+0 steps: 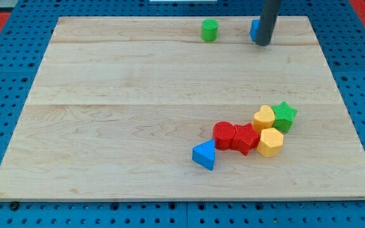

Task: Push the yellow heart with the green star

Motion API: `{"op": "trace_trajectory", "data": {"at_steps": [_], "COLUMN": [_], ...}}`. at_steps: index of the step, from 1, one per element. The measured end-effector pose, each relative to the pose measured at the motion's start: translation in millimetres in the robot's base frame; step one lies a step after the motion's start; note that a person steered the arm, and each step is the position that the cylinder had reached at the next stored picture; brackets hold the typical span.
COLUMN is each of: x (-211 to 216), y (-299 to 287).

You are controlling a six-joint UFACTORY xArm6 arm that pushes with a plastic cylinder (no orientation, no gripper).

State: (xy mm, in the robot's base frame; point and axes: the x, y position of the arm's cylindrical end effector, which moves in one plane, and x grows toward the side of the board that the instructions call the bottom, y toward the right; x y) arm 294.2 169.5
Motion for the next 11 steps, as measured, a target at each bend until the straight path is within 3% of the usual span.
{"op": "trace_trajectory", "data": {"at_steps": [2,4,7,8,9,11], "x": [107,168,193,198,186,141], "y": [28,74,62,33,-34,-126]}}
